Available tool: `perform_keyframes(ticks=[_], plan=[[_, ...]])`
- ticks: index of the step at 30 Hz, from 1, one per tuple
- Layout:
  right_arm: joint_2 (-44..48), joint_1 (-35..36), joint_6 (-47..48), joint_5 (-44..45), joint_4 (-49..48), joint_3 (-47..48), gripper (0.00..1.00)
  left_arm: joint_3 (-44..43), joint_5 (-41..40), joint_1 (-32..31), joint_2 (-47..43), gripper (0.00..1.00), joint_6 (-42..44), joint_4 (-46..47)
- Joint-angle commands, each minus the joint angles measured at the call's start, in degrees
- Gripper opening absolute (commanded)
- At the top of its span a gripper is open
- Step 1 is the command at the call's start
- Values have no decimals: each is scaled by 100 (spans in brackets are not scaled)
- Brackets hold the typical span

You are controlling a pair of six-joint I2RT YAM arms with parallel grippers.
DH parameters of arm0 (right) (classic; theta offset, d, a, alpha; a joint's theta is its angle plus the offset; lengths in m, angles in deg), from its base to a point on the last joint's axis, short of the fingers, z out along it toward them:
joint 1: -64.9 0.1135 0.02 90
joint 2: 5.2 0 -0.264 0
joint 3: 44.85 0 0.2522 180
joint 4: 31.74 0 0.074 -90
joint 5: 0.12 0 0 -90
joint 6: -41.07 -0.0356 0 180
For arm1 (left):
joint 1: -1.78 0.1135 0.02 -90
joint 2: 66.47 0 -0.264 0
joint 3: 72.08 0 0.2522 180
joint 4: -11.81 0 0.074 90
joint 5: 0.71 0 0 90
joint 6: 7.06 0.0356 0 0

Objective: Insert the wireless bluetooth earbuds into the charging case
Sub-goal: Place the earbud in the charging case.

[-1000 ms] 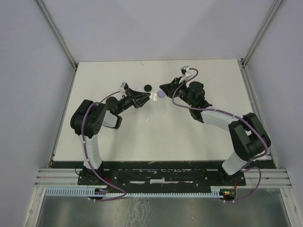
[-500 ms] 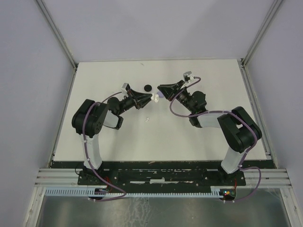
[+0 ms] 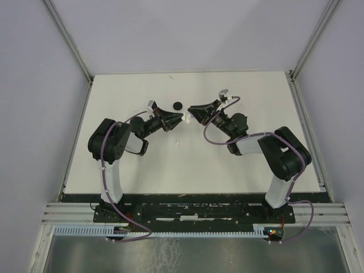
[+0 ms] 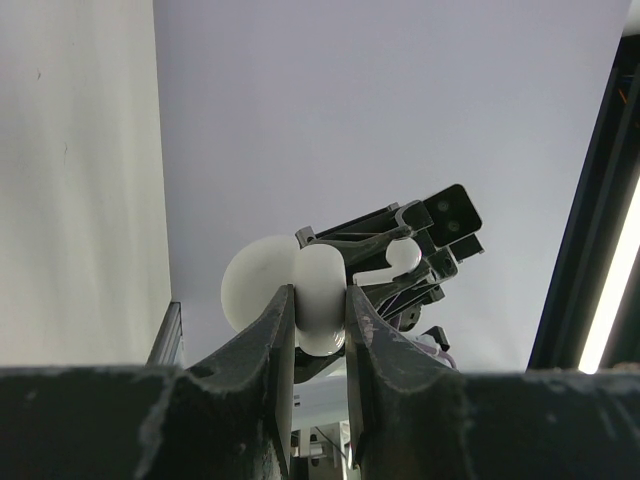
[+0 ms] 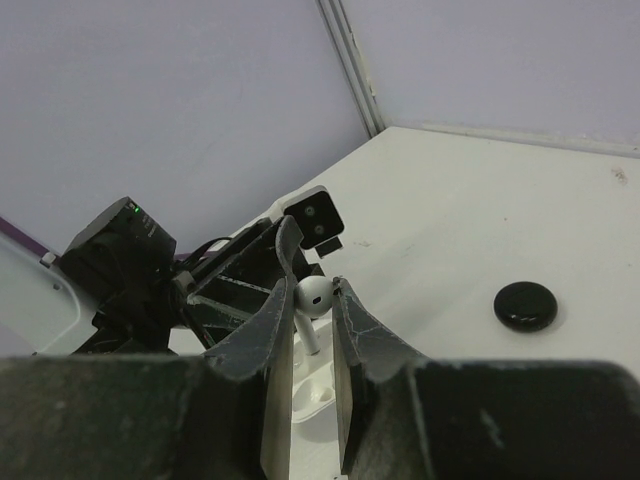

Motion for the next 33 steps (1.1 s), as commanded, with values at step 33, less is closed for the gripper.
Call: perform_keyframes(ticks=[33], plan=[[-73, -3, 85, -377, -502, -211, 1, -287, 244, -87, -143, 3, -451, 1127]])
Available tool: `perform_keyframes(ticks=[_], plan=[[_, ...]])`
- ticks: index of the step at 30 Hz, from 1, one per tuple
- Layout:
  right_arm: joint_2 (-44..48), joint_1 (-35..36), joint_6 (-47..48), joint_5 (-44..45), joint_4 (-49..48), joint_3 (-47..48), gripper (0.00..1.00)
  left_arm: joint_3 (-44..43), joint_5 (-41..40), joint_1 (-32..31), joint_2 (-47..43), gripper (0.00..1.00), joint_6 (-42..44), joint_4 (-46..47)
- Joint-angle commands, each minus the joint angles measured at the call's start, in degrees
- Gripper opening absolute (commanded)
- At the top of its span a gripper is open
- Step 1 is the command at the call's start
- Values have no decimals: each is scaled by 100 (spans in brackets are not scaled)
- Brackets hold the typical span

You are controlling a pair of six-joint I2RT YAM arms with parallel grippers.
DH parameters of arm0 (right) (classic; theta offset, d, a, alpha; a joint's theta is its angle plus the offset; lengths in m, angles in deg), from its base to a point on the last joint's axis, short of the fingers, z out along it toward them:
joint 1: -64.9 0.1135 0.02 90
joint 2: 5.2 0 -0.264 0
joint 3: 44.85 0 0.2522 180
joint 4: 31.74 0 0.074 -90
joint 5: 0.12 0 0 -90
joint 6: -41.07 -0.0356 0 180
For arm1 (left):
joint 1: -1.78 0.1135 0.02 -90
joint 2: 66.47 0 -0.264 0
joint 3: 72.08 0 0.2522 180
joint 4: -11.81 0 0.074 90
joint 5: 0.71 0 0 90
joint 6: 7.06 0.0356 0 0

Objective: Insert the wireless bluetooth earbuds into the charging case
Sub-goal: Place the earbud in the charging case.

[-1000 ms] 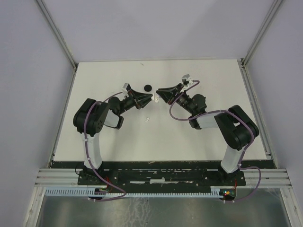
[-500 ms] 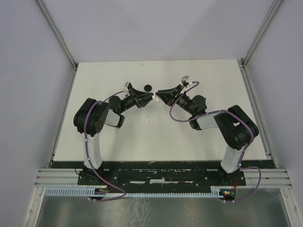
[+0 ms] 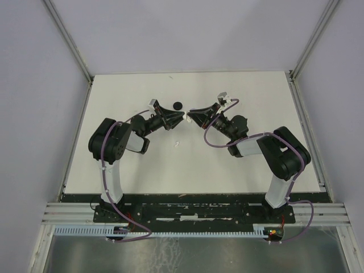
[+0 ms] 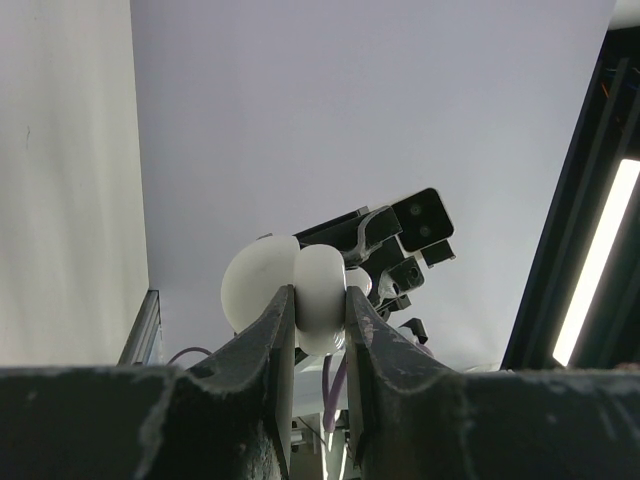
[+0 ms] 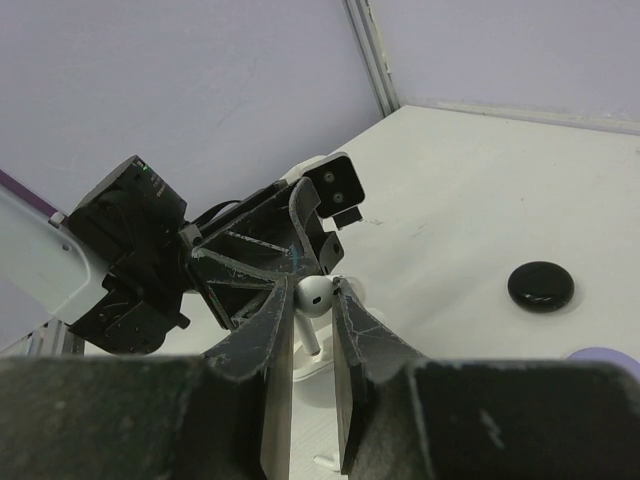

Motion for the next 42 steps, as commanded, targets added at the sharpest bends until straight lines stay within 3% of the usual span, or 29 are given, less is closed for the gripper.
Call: perform_keyframes(ticks=[1, 42], plan=[[-12, -6, 48, -47, -376, -9, 1, -91, 135, -26, -150, 3, -129, 1135], [112, -92, 249, -20, -375, -333, 1, -230, 118, -26, -259, 3, -276, 1153]])
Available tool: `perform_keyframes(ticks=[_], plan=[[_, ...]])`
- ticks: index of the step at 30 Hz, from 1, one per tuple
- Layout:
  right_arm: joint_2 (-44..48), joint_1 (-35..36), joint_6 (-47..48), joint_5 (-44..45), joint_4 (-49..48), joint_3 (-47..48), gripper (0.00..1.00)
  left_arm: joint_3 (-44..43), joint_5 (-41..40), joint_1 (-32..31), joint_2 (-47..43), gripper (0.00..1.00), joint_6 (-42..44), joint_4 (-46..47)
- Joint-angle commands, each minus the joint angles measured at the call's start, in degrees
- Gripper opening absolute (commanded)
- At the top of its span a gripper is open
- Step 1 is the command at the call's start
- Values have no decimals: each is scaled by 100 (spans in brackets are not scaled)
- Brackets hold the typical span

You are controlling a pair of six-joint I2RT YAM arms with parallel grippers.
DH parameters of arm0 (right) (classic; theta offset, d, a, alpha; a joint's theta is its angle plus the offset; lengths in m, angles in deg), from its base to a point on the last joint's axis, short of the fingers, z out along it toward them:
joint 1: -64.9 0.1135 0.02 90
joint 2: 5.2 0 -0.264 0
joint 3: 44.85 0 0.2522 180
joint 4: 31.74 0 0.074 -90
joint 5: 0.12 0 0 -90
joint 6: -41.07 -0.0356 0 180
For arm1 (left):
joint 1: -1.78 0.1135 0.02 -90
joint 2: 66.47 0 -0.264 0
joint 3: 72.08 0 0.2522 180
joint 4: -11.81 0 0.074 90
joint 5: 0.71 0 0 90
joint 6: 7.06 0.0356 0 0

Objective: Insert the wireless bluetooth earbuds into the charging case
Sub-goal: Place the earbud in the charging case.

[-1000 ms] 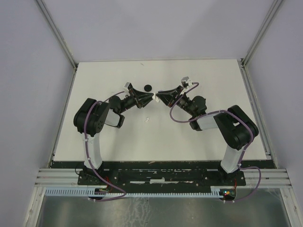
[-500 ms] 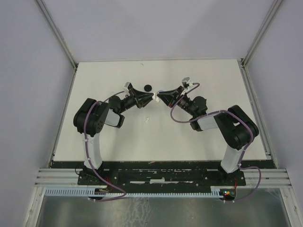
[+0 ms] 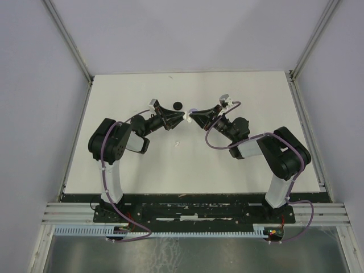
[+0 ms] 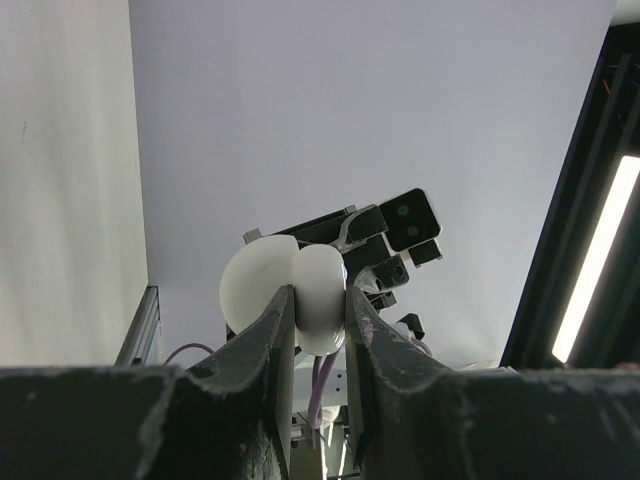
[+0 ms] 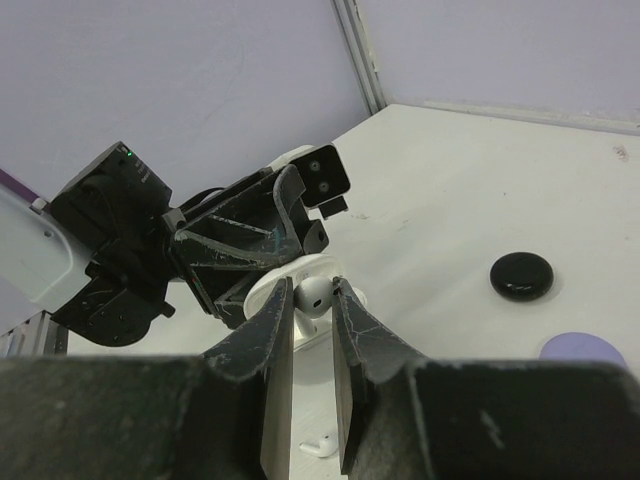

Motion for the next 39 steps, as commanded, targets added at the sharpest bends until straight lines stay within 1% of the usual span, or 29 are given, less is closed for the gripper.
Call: perform_keyframes(ticks=[1, 3, 5, 8, 9, 13, 14, 16, 17, 21, 23, 25, 29, 30, 33, 34, 39], plan=[[131, -32, 102, -59, -198, -140, 1, -238, 68, -26, -217, 3, -218, 1161], [165, -36, 103, -74, -198, -174, 1, -277, 55, -26, -189, 3, -223, 1157], [187, -36, 101, -84, -203, -203, 4, -310, 55, -26, -162, 3, -234, 1165], [224, -33, 99, -77, -198, -216, 13, -325, 41, -26, -148, 3, -225, 1160], [243, -38, 83, -65, -201, -231, 18, -328, 41, -26, -137, 3, -231, 1165], [400, -57, -11, 94, -202, -284, 50, -322, 47, -26, -92, 3, -205, 1165], [477, -62, -23, 158, -203, -318, 55, -320, 50, -26, -73, 3, -194, 1166], [669, -94, -48, 305, -198, -384, 61, -311, 50, -25, -16, 3, -172, 1161], [776, -125, -76, 392, -195, -433, 66, -311, 50, -30, 6, 3, -163, 1158], [1228, -222, -193, 633, -194, -583, 72, -327, 72, -24, 96, 3, -120, 1158], [1458, -253, -238, 829, -2, -630, 76, -330, 84, -26, 141, 3, -92, 1159], [1779, -269, -239, 1043, 942, -493, 77, -342, 112, -28, 187, 3, -70, 1164], [2376, -252, 419, 1388, 4350, 451, 77, -384, 170, -26, 221, 3, -26, 1159], [2453, -256, 584, 1479, 4894, 605, 77, -401, 180, -26, 218, 3, -9, 1153], [2589, -248, 873, 1780, 6107, 986, 77, -422, 183, -24, 206, 3, 6, 1150], [2589, -235, 944, 1868, 6707, 1181, 78, -423, 182, -26, 196, 3, 4, 1151], [2290, -113, 1209, 2427, 8751, 2221, 78, -410, 164, -21, 143, 3, 37, 1110]])
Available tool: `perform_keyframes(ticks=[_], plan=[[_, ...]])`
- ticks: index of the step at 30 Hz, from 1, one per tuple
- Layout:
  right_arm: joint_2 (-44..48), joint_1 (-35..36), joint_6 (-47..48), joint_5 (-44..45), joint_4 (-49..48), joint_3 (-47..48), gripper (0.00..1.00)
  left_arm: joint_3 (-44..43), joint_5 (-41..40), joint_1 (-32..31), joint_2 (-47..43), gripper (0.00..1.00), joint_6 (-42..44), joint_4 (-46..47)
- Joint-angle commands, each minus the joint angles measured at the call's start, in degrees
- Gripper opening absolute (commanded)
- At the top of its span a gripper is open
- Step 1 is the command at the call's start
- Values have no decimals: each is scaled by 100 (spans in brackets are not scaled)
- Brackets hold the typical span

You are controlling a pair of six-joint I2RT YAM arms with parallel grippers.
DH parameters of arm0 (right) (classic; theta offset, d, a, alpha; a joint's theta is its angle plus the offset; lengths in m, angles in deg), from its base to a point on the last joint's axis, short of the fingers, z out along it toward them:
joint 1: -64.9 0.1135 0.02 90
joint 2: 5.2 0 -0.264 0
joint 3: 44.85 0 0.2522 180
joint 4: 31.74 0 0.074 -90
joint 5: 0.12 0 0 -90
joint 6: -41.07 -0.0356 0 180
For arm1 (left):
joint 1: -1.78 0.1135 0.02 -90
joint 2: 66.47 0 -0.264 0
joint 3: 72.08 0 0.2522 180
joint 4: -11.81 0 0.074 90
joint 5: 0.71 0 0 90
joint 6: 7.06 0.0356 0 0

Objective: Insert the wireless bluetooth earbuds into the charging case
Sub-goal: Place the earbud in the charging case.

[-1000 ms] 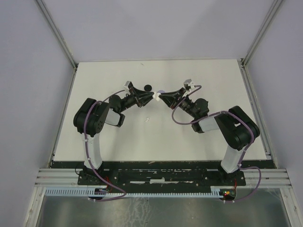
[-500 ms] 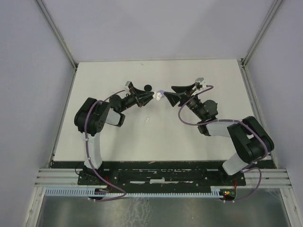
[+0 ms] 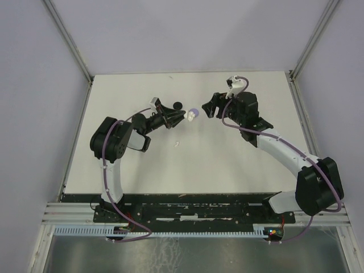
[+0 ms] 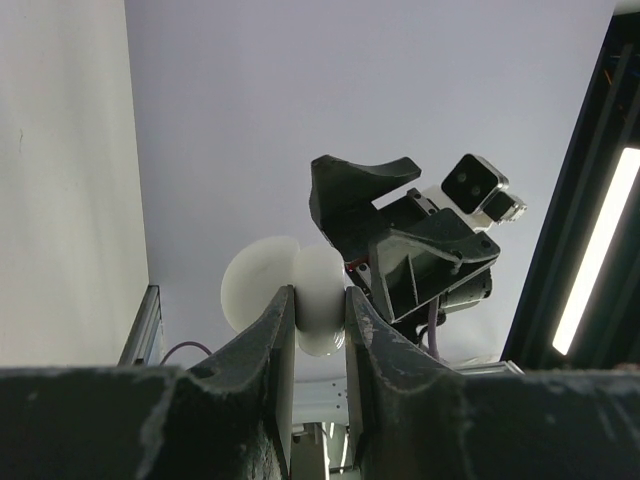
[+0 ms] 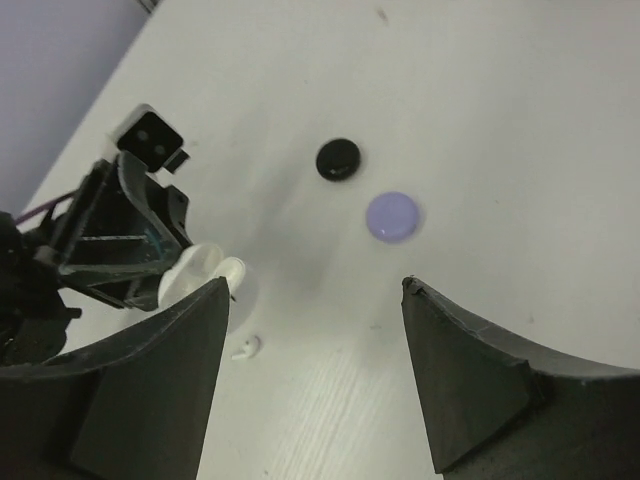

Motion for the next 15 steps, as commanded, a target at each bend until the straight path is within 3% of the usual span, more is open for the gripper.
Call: perform_keyframes(ticks=[1, 6, 15], plan=[[-235, 124, 455, 691, 2561, 964, 78, -136, 72, -14, -66, 3, 52, 1087], [-661, 251, 362, 856, 3323, 1505, 78, -96, 60, -15, -129, 3, 182, 933], [-1184, 638, 272, 1293, 3569, 1975, 77, -43, 64, -64, -402, 3, 615, 378]])
